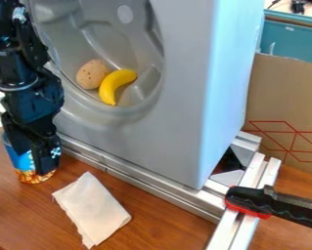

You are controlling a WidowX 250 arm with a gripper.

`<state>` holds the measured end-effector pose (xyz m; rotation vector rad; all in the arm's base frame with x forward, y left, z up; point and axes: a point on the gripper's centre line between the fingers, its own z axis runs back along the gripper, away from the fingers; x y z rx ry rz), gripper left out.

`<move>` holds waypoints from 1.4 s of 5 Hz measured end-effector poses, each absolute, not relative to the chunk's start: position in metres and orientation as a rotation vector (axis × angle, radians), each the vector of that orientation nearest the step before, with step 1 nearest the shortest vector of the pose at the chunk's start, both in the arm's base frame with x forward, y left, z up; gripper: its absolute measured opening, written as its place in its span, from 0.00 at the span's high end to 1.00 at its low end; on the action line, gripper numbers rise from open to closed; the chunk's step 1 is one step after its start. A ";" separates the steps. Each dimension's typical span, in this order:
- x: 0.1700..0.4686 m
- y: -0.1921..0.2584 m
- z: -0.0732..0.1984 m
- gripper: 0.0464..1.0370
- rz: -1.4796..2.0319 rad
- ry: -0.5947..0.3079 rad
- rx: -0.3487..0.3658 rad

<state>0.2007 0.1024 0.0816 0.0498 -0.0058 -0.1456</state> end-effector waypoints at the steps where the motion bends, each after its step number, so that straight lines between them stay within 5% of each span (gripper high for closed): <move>1: 0.200 0.102 0.078 0.04 -0.139 0.005 0.042; 3: 0.256 0.106 0.106 0.04 -0.087 -0.076 0.124; 7: 0.324 0.137 0.115 0.04 0.008 -0.213 0.167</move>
